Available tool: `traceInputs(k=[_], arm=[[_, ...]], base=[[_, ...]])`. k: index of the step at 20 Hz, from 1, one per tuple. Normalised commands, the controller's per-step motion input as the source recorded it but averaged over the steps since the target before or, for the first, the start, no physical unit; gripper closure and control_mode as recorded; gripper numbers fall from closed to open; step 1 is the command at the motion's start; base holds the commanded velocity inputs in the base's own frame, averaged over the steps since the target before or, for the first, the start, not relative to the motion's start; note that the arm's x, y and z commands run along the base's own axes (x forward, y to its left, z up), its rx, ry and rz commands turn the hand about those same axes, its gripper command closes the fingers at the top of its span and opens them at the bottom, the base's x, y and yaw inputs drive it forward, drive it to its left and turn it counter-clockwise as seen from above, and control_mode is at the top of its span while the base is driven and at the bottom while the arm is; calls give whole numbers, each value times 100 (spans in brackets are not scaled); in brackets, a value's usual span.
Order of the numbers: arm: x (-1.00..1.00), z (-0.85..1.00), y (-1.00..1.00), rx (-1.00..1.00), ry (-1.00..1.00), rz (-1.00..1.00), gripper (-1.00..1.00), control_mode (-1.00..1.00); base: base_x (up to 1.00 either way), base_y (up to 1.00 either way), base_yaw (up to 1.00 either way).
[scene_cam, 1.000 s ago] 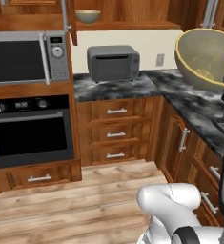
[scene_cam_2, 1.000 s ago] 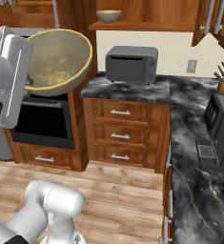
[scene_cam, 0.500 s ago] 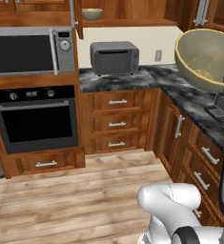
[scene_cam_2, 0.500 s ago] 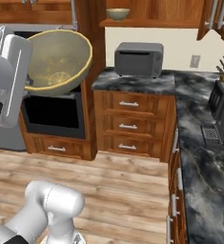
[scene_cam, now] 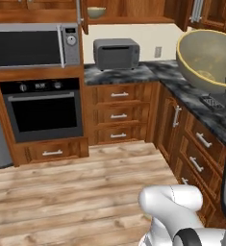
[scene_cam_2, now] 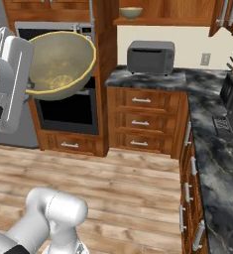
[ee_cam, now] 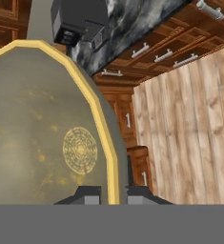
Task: Move the bowls from the cabinet to the plates on the dining table.
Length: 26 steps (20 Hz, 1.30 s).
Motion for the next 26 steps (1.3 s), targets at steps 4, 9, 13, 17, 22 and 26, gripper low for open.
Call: traceInputs(k=[4, 9, 13, 17, 22, 26], arm=[[0, 0, 0, 0, 0, 0, 100, 100], [0, 0, 0, 0, 0, 0, 100, 100], [0, 0, 0, 0, 0, 0, 100, 100], [0, 0, 0, 0, 0, 0, 100, 100], [0, 0, 0, 0, 0, 0, 100, 100], [0, 0, 0, 0, 0, 0, 100, 100]], base=[[-62, 33, 0], [-62, 32, 0], [-62, 30, 0], [-62, 28, 0], [-62, 28, 0], [-62, 29, 0]])
